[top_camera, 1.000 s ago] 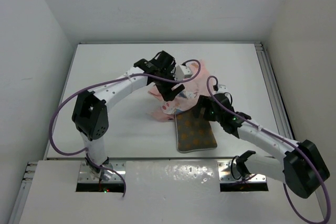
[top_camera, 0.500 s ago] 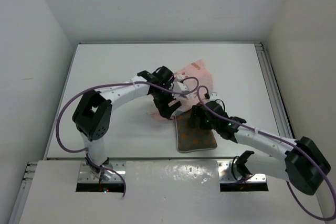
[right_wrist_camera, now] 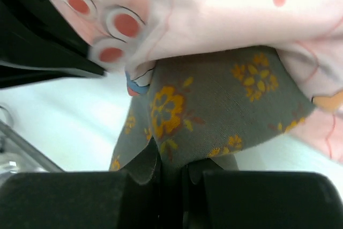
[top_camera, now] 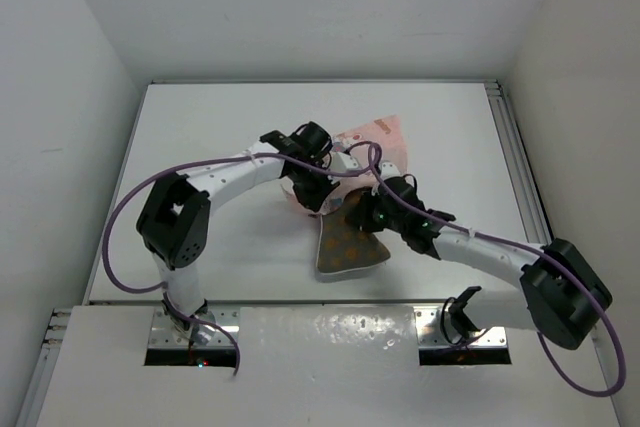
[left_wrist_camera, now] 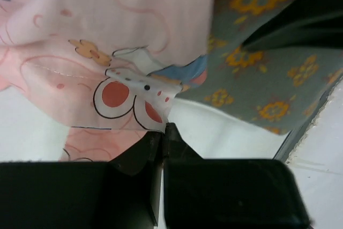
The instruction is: Put the pillow into the pillowcase
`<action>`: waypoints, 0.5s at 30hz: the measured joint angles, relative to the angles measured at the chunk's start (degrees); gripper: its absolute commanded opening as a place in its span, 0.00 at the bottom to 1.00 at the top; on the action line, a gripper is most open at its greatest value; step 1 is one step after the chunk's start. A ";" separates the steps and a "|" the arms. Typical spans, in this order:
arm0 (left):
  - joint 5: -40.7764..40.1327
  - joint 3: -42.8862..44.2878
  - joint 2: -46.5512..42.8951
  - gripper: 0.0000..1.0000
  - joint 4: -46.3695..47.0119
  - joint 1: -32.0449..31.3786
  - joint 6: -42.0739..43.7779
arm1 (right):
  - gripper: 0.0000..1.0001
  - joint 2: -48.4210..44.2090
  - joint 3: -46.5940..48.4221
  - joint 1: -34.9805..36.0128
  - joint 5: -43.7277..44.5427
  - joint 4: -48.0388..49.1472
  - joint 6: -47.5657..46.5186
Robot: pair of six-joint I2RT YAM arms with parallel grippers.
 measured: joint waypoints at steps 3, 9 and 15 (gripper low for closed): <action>0.39 4.09 -0.09 0.00 -1.77 0.00 0.13 | 0.00 -1.60 -0.09 -1.88 -1.22 3.80 0.42; 3.04 13.07 -0.55 0.00 -3.04 0.00 0.15 | 0.00 -7.82 -2.95 -4.44 2.84 11.98 3.82; 6.01 13.88 -1.42 0.00 -2.56 -0.37 0.39 | 0.00 -12.22 -5.99 -4.68 10.86 14.38 6.49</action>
